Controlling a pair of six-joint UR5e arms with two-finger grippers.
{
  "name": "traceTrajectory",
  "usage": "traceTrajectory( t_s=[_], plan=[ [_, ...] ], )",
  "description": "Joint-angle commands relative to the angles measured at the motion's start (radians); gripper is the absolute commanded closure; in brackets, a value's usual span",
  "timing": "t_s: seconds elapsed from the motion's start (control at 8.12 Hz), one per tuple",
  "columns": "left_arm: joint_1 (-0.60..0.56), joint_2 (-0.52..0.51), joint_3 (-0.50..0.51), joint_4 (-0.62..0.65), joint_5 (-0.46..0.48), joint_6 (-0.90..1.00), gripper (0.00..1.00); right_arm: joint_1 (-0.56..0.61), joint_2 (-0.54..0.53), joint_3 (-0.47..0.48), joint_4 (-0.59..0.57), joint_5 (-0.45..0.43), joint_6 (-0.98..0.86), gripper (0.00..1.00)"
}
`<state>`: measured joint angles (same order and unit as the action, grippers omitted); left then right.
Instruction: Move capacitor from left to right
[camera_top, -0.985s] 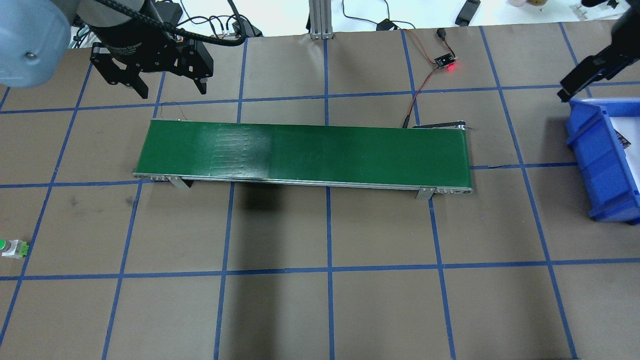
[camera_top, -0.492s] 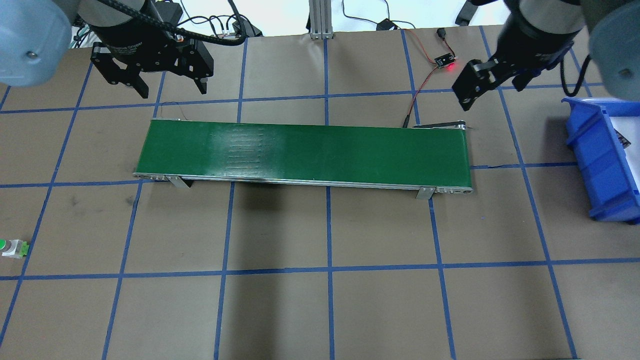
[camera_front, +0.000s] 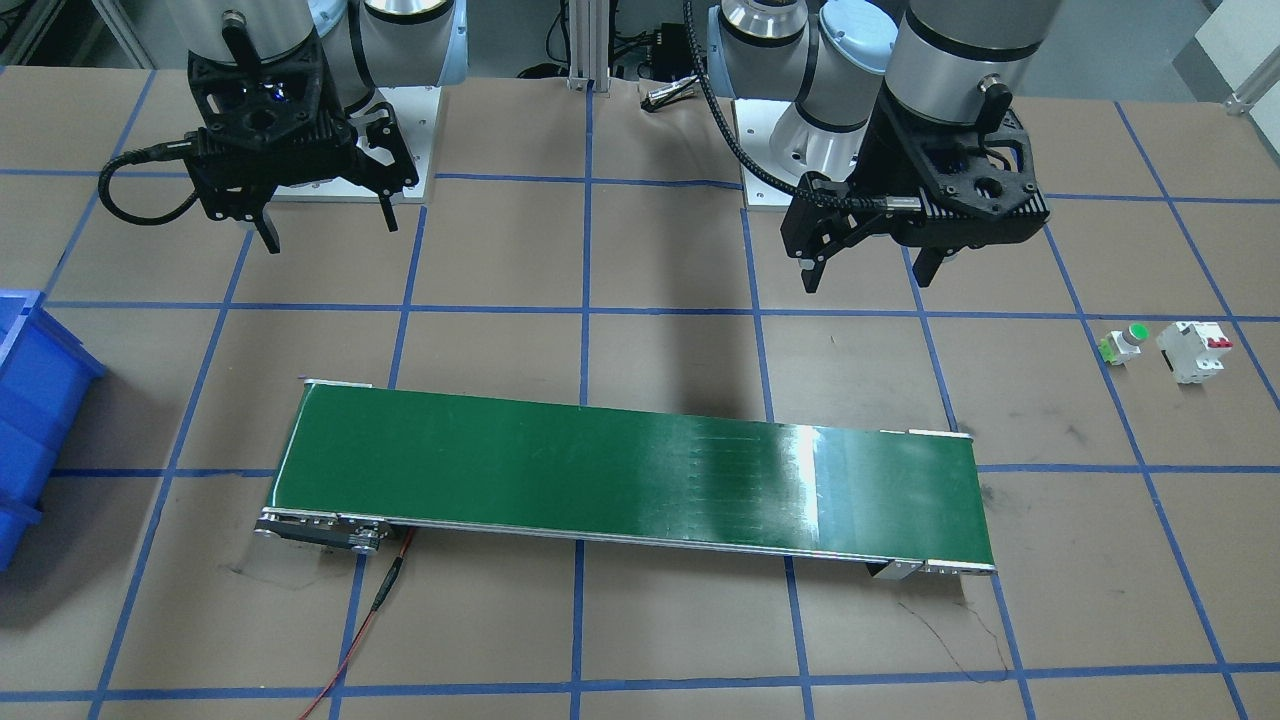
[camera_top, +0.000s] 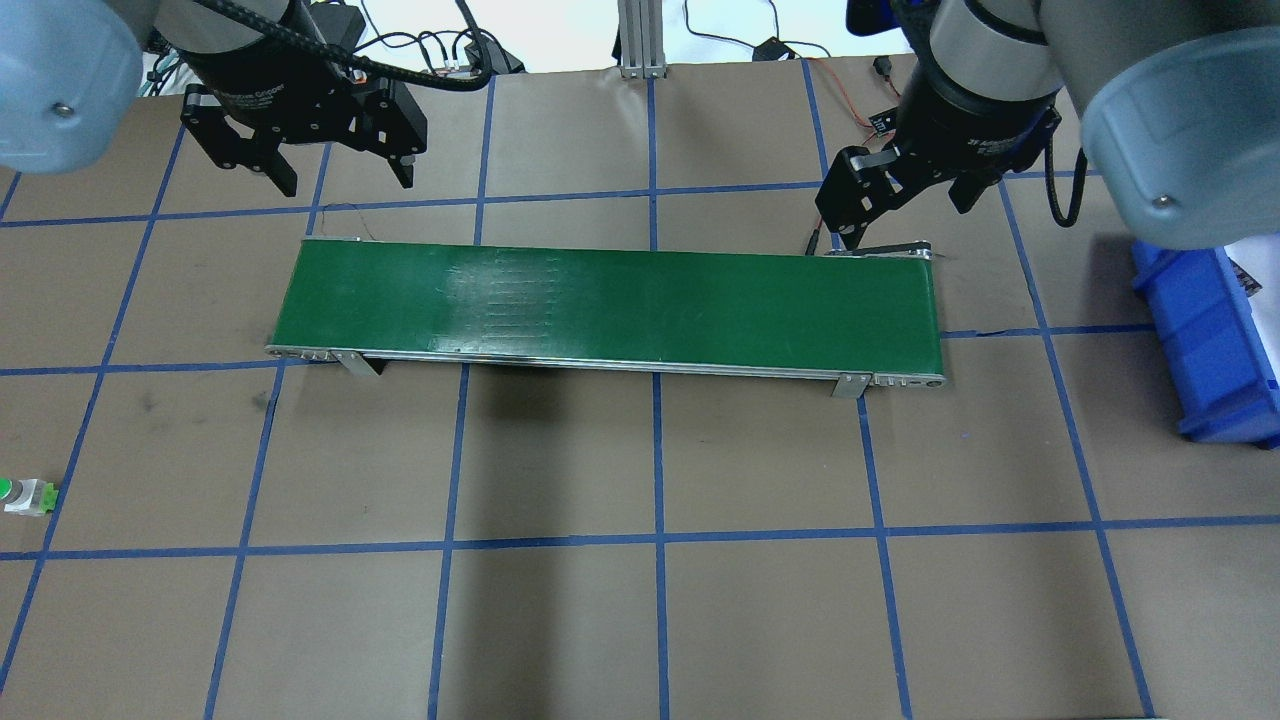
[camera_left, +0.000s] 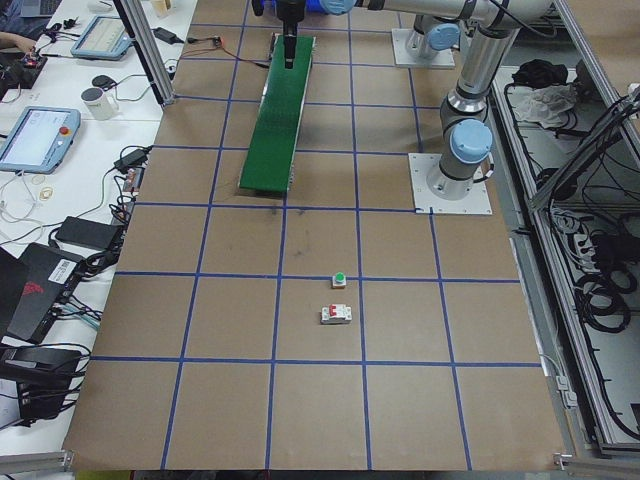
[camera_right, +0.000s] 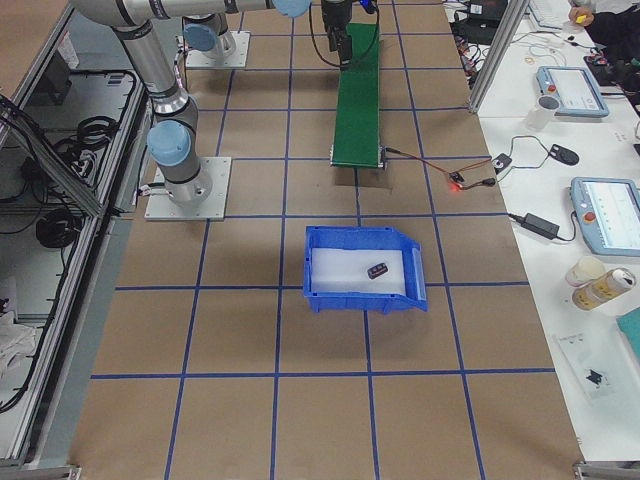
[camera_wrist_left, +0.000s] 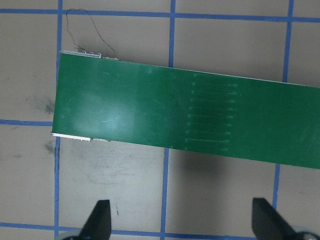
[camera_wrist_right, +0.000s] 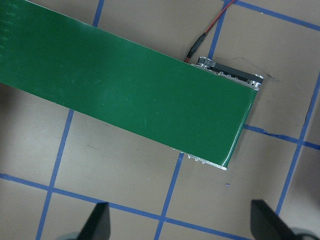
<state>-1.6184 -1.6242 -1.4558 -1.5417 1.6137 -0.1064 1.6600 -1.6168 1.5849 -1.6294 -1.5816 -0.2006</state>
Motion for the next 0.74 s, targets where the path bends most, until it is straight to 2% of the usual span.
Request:
traceTrajectory(
  t_s=[0.0,0.62],
  plan=[
    [0.0,0.0,0.0,0.0,0.002,-0.001,0.0,0.003,-0.002,-0.002,0.005,0.008,0.088,0.0],
    [0.009,0.001,0.0,0.012,0.006,-0.003,0.0,0.003,0.0,-0.002,0.008,-0.001,0.08,0.0]
  ],
)
